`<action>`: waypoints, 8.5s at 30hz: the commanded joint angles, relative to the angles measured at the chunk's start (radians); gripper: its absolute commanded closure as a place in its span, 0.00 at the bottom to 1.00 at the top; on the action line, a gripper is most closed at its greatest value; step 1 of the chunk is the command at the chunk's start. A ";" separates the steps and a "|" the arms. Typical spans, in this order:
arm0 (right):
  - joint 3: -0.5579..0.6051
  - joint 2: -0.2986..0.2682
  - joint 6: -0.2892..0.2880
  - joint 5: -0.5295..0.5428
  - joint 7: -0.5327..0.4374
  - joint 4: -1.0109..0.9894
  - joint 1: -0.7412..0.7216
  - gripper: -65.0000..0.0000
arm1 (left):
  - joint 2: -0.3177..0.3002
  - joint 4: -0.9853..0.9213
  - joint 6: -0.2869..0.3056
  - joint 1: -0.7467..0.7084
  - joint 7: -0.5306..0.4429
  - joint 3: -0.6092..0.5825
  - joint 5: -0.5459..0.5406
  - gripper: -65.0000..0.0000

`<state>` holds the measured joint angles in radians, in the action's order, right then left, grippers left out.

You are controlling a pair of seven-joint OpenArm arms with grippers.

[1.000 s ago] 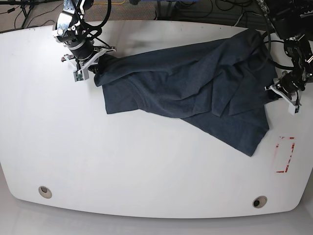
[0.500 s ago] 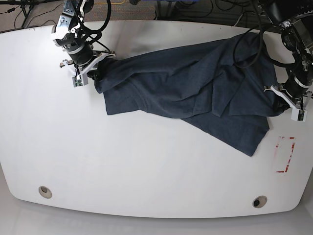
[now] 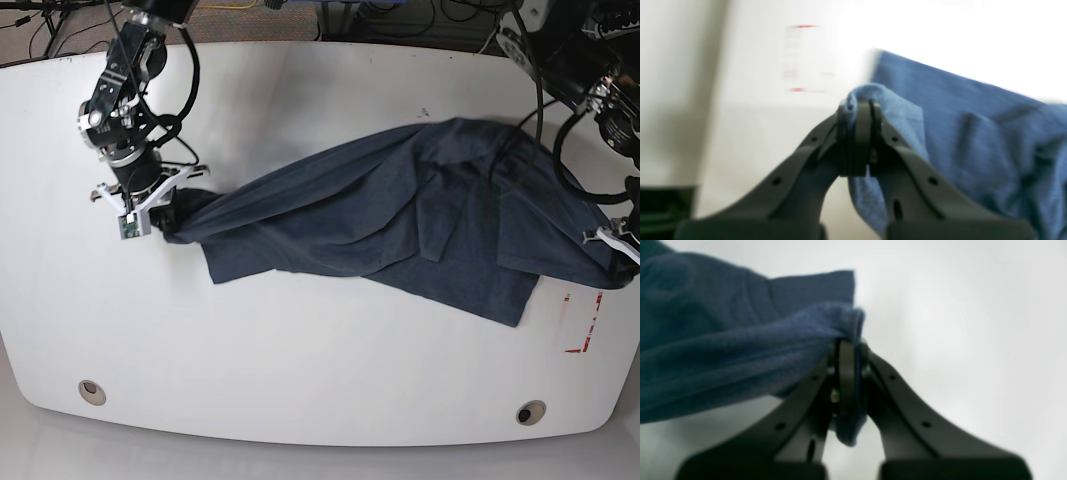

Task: Fold the T-shirt properly
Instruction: 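Lift the shirt with both grippers and swing it across the table, then lay the shirt down, both grippers holding its edge near the robot base, then release the left gripper from the shirt edge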

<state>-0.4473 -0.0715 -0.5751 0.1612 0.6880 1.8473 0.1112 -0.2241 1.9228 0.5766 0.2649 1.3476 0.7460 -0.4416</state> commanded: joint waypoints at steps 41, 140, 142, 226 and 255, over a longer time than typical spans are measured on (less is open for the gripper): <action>0.048 -0.390 -0.058 0.027 0.071 -0.329 -0.876 1.00 | -0.037 -0.217 -0.128 0.788 0.013 -0.087 0.017 1.00; -0.206 -0.087 -0.123 0.176 0.040 -0.209 0.196 1.00 | -0.146 -0.101 -0.119 -0.491 -0.121 0.066 -0.090 1.00; -0.206 -0.086 -0.123 0.176 0.040 -0.209 0.196 1.00 | -0.146 -0.101 -0.119 -0.491 -0.121 0.066 -0.090 1.00; -0.206 -0.083 -0.123 0.176 0.040 -0.211 0.203 1.00 | -0.148 -0.090 -0.119 -0.593 -0.116 0.076 -0.090 1.00; -0.204 -0.083 -0.123 0.176 0.040 -0.212 0.195 1.00 | -0.185 -0.092 0.004 -0.686 -0.116 0.007 -0.085 0.85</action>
<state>-0.6479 -0.1421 -0.6891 0.3302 0.7364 1.6207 0.3107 -0.3752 1.8156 0.5781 -0.4248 1.2419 0.7666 -0.5175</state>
